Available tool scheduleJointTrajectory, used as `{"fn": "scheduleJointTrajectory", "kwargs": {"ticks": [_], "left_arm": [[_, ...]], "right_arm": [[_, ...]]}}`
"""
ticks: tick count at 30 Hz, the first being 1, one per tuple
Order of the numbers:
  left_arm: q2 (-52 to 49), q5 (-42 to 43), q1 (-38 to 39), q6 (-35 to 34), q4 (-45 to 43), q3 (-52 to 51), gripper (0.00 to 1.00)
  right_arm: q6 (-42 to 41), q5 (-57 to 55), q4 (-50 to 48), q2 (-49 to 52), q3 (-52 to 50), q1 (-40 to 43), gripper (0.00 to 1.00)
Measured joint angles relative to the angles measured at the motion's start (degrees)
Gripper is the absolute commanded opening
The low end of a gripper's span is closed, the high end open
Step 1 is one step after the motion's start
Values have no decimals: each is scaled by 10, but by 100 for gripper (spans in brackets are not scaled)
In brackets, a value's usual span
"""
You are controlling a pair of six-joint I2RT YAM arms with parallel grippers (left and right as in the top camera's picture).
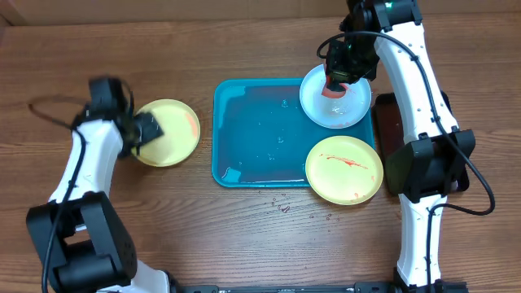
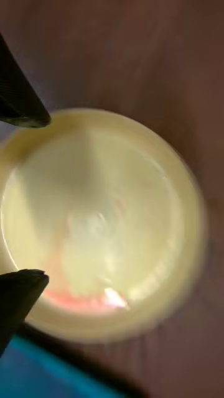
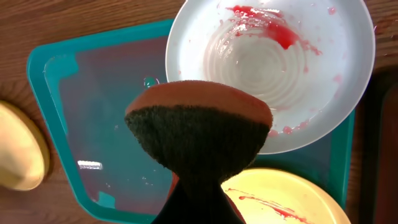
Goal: Clean dirty plates on tray and stack at the side
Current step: 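Carry the yellow plate left and lower it onto the table, then move the left gripper to the white plate's rim and grip it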
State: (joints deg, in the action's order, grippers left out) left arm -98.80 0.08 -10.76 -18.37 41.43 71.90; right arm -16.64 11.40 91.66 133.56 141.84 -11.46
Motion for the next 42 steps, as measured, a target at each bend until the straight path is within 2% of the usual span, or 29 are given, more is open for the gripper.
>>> {"fn": "scheduleJointTrajectory", "kwargs": {"ticks": [4, 13, 16, 20, 23, 26, 31, 37, 42], "left_arm": [[0, -5, 70, 4, 13, 88, 74], [-34, 30, 251, -47, -35, 123, 68], [-102, 35, 296, -57, 21, 208, 73], [-217, 53, 337, -69, 88, 371, 74], [-287, 80, 353, -87, 98, 458, 68], [-339, 103, 364, -123, 88, 497, 59], [-388, 118, 384, -173, 83, 502, 47], [-424, 119, 407, -208, 69, 502, 40], [-433, 116, 414, -221, 63, 502, 21]], "right_arm": [[0, 2, 2, -1, 0, 16, 4], [0, 14, 15, -26, 0, 77, 4], [2, 24, 15, -28, 0, 95, 4], [9, 31, 16, -28, 0, 102, 4], [13, 33, 17, -28, 0, 100, 4], [15, 33, 20, -28, 0, 99, 4], [17, 32, 25, -28, 0, 99, 4], [17, 27, 29, -28, 0, 99, 4], [17, 27, 31, -28, 0, 99, 4]]}}
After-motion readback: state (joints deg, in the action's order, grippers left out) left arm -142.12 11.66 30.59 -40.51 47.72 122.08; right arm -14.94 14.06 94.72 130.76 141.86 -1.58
